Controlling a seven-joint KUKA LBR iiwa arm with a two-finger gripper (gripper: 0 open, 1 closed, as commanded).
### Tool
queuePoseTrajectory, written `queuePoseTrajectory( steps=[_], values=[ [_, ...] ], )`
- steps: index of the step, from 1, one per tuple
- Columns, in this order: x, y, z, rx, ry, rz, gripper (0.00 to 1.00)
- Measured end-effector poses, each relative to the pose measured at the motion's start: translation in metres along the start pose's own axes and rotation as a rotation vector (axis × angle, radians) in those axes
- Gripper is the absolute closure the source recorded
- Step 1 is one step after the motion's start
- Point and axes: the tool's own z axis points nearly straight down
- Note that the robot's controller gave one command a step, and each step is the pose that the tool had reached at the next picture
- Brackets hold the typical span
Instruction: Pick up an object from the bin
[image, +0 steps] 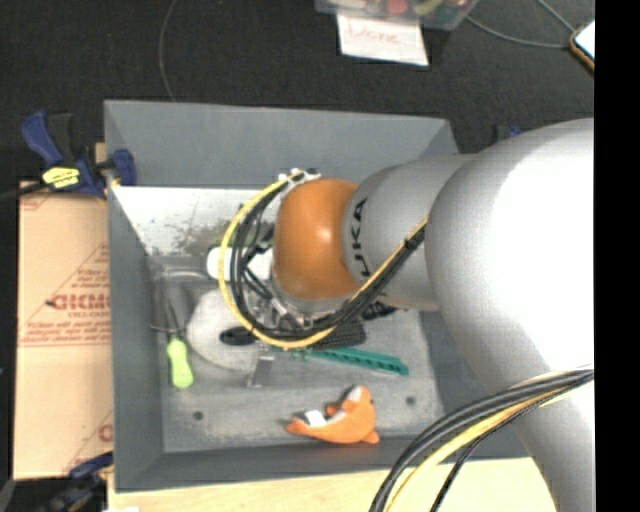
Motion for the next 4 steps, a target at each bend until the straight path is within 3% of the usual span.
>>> queuePoseTrajectory(
  steps=[1,2,3,4],
  values=[
    [0.019,-0.021,0.006,0.000,-0.001,0.093,1.00],
    [0.019,-0.021,0.006,0.000,-0.001,0.094,1.00],
    [0.008,-0.006,-0.035,-0.002,-0.006,0.075,1.00],
    [0.025,-0.019,-0.096,0.001,-0.001,0.095,1.00]
  ],
)
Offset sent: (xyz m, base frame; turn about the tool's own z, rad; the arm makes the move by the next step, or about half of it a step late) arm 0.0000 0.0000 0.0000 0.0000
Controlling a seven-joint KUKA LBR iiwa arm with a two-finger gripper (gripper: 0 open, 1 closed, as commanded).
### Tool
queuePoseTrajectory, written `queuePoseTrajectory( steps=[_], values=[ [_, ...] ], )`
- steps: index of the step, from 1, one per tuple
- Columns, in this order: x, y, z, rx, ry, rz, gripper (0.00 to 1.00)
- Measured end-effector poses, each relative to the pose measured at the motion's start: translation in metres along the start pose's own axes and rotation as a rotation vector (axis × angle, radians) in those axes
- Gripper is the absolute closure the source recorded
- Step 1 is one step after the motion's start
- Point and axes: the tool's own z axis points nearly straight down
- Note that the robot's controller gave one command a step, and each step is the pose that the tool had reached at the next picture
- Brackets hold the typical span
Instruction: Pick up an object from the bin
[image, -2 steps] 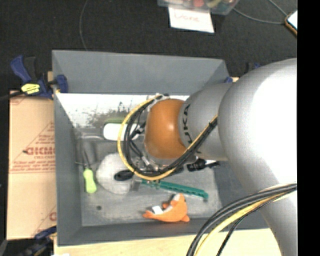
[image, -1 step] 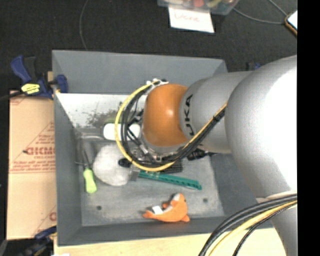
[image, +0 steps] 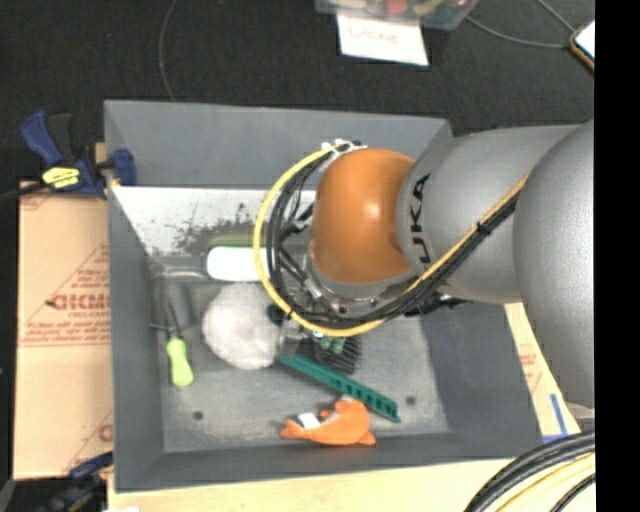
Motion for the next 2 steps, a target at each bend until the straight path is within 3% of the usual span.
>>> queuePoseTrajectory(
  steps=[1,2],
  values=[
    [-0.019,0.022,-0.046,-0.003,-0.004,-0.040,1.00],
    [0.017,0.011,-0.122,0.001,0.003,-0.074,1.00]
  ],
)
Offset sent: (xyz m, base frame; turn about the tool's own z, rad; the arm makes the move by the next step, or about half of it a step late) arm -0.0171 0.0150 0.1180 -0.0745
